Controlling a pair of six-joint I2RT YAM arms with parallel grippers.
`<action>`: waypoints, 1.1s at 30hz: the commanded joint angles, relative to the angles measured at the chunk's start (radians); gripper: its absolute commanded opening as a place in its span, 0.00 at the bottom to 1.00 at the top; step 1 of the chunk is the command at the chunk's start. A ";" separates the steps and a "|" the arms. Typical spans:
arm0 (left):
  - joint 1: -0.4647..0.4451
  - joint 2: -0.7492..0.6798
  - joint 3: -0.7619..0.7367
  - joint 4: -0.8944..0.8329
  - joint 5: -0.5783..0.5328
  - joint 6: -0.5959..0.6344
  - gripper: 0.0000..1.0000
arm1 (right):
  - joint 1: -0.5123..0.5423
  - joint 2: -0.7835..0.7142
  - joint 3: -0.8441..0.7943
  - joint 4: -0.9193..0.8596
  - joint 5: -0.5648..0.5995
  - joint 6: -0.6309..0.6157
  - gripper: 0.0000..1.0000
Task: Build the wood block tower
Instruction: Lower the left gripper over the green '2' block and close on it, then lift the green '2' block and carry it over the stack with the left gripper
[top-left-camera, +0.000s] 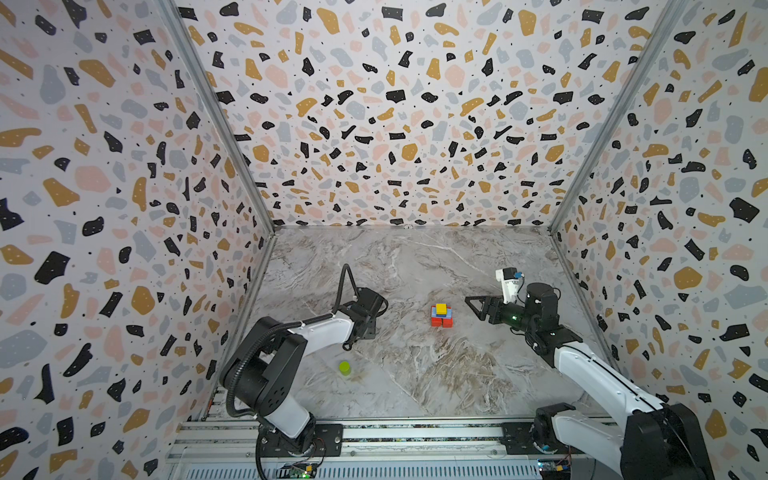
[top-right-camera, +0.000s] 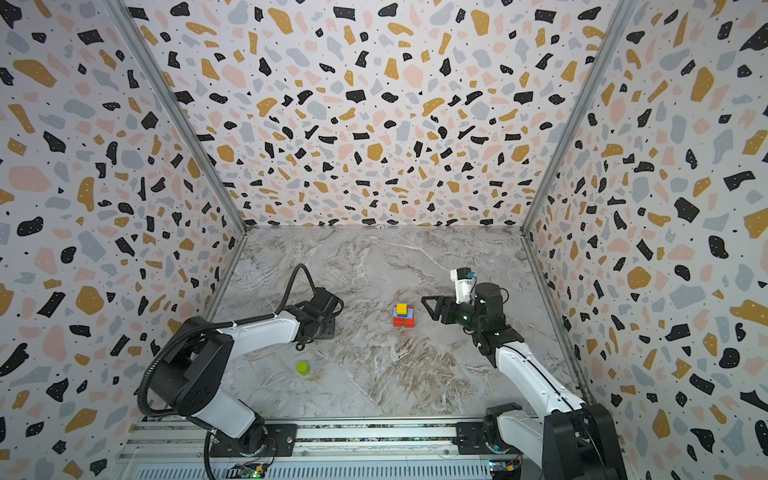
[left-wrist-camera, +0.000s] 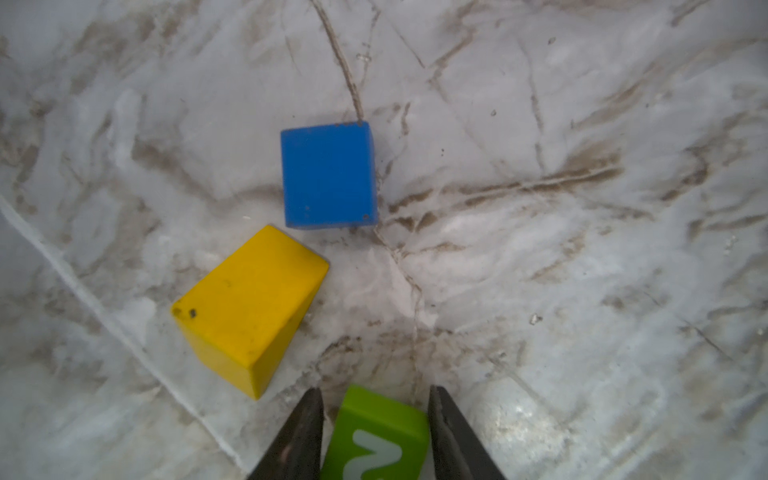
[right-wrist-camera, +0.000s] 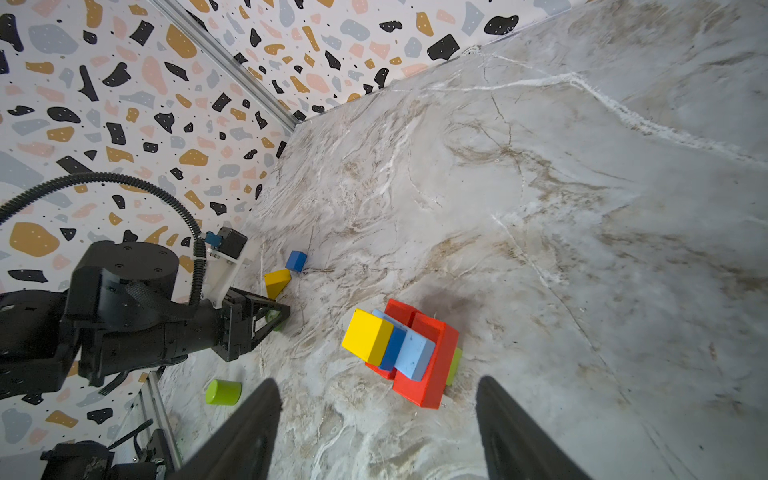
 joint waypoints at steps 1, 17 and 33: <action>0.004 -0.009 -0.024 0.007 0.025 -0.012 0.42 | -0.004 -0.006 -0.003 0.008 -0.009 -0.003 0.76; 0.004 -0.042 -0.004 -0.017 0.057 -0.014 0.28 | -0.003 0.004 -0.004 0.015 -0.013 -0.002 0.77; -0.069 -0.102 0.245 -0.238 0.059 0.012 0.27 | -0.017 0.011 -0.002 0.010 -0.003 0.017 0.99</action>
